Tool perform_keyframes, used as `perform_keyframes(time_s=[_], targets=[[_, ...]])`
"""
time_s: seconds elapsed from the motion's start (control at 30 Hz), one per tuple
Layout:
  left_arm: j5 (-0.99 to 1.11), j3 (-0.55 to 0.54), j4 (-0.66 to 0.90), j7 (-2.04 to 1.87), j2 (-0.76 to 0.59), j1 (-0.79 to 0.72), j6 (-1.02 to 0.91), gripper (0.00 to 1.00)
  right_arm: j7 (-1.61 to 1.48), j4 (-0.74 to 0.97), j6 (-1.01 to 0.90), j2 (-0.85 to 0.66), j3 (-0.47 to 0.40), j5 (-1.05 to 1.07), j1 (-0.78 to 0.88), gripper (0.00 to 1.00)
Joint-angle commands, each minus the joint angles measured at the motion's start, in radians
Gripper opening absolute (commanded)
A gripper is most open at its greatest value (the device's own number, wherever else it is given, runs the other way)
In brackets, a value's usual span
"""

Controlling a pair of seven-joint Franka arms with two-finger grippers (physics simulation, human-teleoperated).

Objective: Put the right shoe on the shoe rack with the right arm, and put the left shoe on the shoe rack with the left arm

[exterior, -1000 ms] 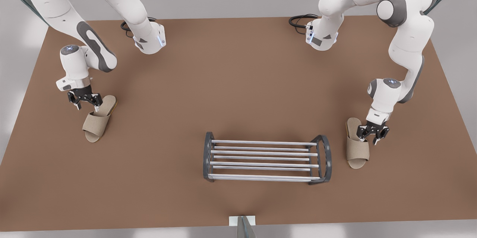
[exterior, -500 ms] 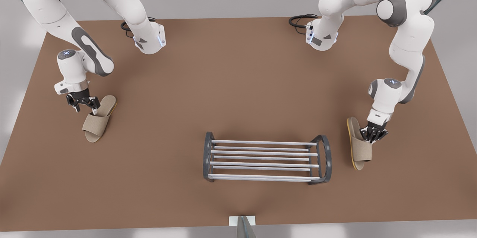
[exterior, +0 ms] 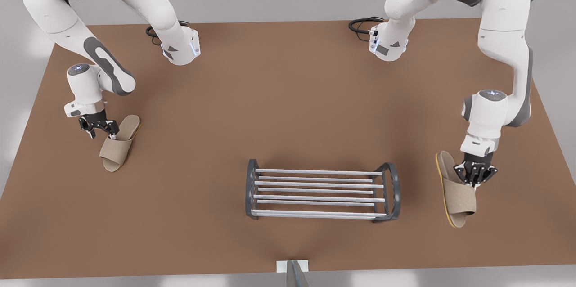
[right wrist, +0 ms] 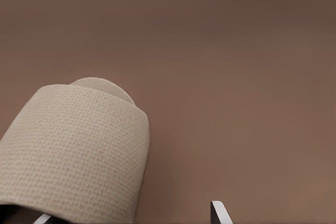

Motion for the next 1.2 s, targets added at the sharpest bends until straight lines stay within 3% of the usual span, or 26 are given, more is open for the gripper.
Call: perform_keyframes(time_s=[0.0,0.1,0.3,0.5,0.63,0.73,0.8,0.93,1.0,1.17], targets=[[0.0,-0.052,0.04,-0.089,-0.027,0.0,-0.262,0.23,0.0,0.003,-0.001,0.001,0.001,0.012,0.002,1.0],[0.0,-0.17,0.16,-0.114,-0.027,-0.005,-0.443,0.23,0.004,0.003,-0.001,0.001,0.001,0.018,-0.002,1.0],[0.009,-0.265,0.31,-0.176,-0.028,-0.042,-0.652,0.23,0.012,0.011,-0.001,0.001,0.002,0.02,0.002,1.0],[0.038,-0.257,0.465,-0.361,-0.012,-0.318,-0.891,0.23,0.013,0.017,-0.001,0.002,0.01,0.035,0.011,1.0],[0.209,-0.251,0.517,-0.546,0.031,-0.47,-1.002,0.23,0.018,0.023,-0.001,0.008,0.03,0.075,0.008,1.0],[0.357,-0.253,0.49,-0.666,0.087,-0.497,-1.002,0.23,0.018,0.023,-0.001,0.016,0.03,0.075,0.0,1.0],[0.411,-0.253,0.45,-0.695,0.085,-0.496,-0.999,0.23,0.018,0.03,-0.001,0.027,0.03,0.077,0.0,0.92],[0.414,-0.253,0.422,-0.74,0.088,-0.508,-0.994,0.23,0.018,0.038,-0.001,0.037,0.03,0.075,0.0,0.92],[0.425,-0.253,0.422,-0.752,0.102,-0.51,-0.992,0.23,0.018,0.038,-0.001,0.037,0.03,0.075,0.0,0.61],[0.529,-0.253,0.39,-0.836,0.13,-0.517,-0.991,0.23,0.02,0.038,-0.001,0.037,0.031,0.077,-0.002,0.56]])
